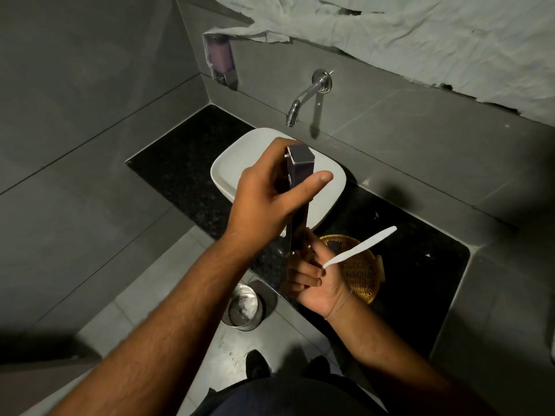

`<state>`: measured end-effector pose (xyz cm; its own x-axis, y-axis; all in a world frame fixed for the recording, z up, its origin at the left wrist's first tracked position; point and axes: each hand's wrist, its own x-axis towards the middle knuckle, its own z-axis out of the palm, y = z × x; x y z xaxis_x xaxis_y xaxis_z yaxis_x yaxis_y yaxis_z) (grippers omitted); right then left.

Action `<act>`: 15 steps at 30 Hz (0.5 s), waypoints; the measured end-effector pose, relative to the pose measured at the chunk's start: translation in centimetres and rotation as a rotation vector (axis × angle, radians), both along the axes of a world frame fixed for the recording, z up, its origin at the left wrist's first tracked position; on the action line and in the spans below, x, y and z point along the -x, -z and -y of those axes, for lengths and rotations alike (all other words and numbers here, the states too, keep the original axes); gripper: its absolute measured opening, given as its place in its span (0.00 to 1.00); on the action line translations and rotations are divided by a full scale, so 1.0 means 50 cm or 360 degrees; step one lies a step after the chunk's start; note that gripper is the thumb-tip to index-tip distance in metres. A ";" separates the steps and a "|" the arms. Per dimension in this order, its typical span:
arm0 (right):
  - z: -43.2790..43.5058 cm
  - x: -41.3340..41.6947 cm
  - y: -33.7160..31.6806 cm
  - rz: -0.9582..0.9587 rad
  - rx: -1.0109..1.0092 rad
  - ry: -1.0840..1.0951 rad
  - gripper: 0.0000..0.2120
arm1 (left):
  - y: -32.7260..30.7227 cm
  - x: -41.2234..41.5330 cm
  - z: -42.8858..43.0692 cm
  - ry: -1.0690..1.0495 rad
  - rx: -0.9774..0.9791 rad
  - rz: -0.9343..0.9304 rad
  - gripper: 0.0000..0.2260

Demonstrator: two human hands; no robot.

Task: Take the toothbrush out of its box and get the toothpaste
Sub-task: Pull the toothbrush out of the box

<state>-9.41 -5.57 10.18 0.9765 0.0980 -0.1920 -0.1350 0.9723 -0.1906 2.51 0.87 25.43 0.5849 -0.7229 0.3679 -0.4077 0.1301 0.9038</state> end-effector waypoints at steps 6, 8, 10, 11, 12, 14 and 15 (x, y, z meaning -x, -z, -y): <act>0.002 0.001 -0.025 0.0353 -0.0073 -0.0182 0.30 | -0.018 0.005 0.015 -0.0116 0.0119 -0.0074 0.14; 0.005 0.001 -0.028 0.0368 -0.0125 -0.0163 0.24 | -0.019 0.011 0.015 -0.0063 0.0106 -0.0081 0.13; 0.010 0.001 -0.026 0.0285 -0.0160 -0.0093 0.20 | -0.023 0.023 0.012 -0.0005 0.0095 -0.0011 0.16; 0.013 0.003 -0.022 0.0253 -0.0145 -0.0050 0.20 | -0.026 0.031 0.011 0.0033 0.0093 0.0057 0.18; 0.015 0.005 -0.020 0.0244 -0.0112 -0.0017 0.20 | -0.030 0.037 0.011 0.0068 0.0092 0.0120 0.19; 0.018 0.008 -0.016 0.0223 -0.0071 0.0010 0.19 | -0.034 0.043 0.011 0.0075 0.0062 0.0199 0.20; 0.019 0.008 -0.013 0.0198 -0.0068 0.0012 0.19 | -0.033 0.042 0.014 0.0046 0.0042 0.0208 0.21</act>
